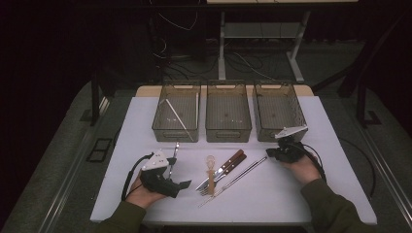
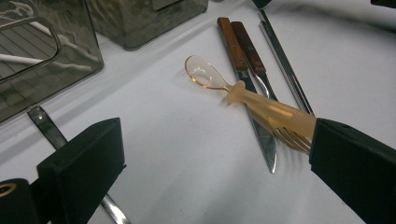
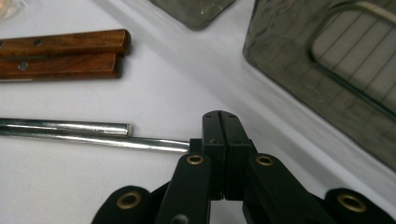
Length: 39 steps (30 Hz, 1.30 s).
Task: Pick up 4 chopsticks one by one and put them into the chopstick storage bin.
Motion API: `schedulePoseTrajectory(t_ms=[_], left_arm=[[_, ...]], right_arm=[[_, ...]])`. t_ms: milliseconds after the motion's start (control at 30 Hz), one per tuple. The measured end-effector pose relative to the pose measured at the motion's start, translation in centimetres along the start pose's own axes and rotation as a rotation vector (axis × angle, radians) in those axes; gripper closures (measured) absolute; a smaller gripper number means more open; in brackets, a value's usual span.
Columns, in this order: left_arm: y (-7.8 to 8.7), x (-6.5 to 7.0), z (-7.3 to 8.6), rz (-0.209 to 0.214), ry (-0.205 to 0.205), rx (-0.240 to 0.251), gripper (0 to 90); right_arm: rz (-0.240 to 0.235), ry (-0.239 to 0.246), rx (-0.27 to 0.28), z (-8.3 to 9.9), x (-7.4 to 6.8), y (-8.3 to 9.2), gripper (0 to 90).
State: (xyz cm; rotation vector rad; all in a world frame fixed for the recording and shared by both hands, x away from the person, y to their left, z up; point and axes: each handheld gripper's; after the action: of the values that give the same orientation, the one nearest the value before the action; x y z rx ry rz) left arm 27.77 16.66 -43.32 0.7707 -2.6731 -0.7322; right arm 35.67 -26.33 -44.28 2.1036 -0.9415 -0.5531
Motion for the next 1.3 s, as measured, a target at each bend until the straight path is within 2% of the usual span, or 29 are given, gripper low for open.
schedulePoseTrajectory(t_ms=[433, 733, 967, 1100, 1200, 1300], left_arm=[[0.0, 0.0, 0.0, 0.0, -0.002, 0.0, 1.9], [0.0, 0.0, 0.0, -0.001, -0.004, -0.005, 1.9], [0.0, 0.0, 0.0, -0.001, -0.005, -0.003, 1.9], [0.0, 0.1, -0.1, -0.003, -0.005, -0.001, 2.1], [0.1, 0.1, -0.1, 0.0, -0.002, 0.005, 2.9], [0.1, 0.3, -0.3, 0.002, 0.006, 0.013, 4.2]], right_arm=[[-0.048, 0.026, -0.013, 0.0, -0.6, -0.2, 89.9], [-0.086, 0.058, -0.022, -0.1, -1.5, -0.3, 89.9], [-0.101, 0.085, -0.016, -0.2, -2.0, -0.4, 89.9], [-0.102, 0.083, -0.015, -0.2, -2.1, -0.3, 89.9], [-0.094, 0.054, 0.01, -0.2, -1.7, 0.1, 83.1], [-0.098, 0.005, 0.063, 0.1, -1.3, 0.9, 63.8]])
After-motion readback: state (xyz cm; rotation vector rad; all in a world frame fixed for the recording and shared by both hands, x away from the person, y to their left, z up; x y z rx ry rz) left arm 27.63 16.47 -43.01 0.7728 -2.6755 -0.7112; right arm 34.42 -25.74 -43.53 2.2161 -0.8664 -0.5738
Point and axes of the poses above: each handheld gripper's, and its own axes: y roughly backward along the jaws, z roughly out of its underside, x roughly to its right
